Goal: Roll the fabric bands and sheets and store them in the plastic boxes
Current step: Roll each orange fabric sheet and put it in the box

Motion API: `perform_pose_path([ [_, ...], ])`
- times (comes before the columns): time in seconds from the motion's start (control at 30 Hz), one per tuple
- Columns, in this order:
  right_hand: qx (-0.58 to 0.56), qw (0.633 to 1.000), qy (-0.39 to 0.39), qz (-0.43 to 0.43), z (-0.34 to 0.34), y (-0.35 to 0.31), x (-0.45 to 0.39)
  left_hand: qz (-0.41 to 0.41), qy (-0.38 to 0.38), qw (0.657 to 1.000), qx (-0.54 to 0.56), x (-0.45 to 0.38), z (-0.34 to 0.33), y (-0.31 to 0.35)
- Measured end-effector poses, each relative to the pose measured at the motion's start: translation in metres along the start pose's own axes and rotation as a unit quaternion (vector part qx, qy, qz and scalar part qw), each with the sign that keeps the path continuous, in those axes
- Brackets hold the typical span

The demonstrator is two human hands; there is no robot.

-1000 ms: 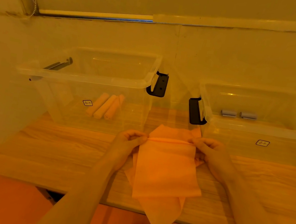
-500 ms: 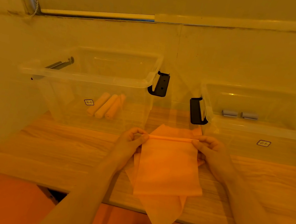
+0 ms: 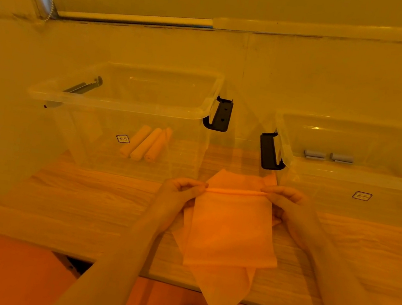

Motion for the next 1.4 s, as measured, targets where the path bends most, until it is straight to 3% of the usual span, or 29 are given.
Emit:
perform_pose_path([
  [0.5, 0.051, 0.999, 0.007, 0.011, 0.0013, 0.0012, -0.0014, -0.034, -0.022, 0.998, -0.038, 0.0015, -0.0041, 0.0024],
  [0.9, 0.042, 0.999, 0.005, 0.012, 0.0018, 0.0006, -0.0003, 0.009, -0.007, 1.000, 0.013, 0.0002, -0.0008, 0.0027],
  [1.4, 0.081, 0.997, 0.015, 0.012, 0.0002, -0.0043, 0.0016, -0.028, -0.018, 0.997, -0.075, -0.0007, -0.0037, 0.0007],
])
Point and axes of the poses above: each hand's wrist, its own x-axis away from the middle knuckle, its own z-axis out of the back of the hand, y = z × x, the point moved 1 cm from there along -x, towards the middle knuckle, and after that the axes turned 1 degree about -z, right-handed, at the moved point
